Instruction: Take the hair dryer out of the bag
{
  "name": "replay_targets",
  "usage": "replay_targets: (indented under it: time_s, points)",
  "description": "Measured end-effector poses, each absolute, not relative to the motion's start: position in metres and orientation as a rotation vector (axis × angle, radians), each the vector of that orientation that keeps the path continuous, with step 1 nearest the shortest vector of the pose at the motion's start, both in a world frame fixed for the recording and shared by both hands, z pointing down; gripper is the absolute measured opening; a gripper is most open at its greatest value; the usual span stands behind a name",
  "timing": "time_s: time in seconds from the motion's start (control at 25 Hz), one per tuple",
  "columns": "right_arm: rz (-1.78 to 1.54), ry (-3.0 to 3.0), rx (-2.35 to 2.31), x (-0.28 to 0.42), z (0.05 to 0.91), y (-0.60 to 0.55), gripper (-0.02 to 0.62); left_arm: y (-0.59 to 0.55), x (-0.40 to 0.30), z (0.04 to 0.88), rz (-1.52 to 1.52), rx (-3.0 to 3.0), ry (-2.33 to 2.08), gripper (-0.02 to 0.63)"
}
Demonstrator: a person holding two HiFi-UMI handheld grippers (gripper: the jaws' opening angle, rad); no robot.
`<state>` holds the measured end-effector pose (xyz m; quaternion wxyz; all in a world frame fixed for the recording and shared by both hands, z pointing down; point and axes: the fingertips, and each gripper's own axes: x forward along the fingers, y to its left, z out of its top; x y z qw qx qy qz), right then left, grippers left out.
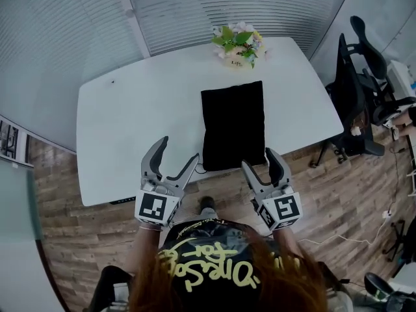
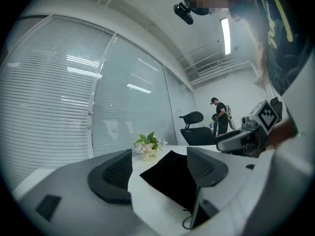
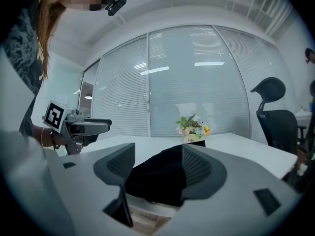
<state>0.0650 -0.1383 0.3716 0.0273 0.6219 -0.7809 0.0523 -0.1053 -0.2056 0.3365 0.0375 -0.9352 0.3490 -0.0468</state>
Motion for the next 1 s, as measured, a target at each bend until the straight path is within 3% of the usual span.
replay_targets:
  time_s: [0.52,1.0]
  points:
    - [0.189,-2.346,2.022,0.080,0.370,-0.182,0.282,-0.255,-0.074,0.353,-0.185,-2.956,0.886,0.341]
    - [0.217,-2.464,1.758,0.079,0.387,-0.195,0.282,-0.249,-0.045,0.389,-0.340,-3.015,0.757,0.334]
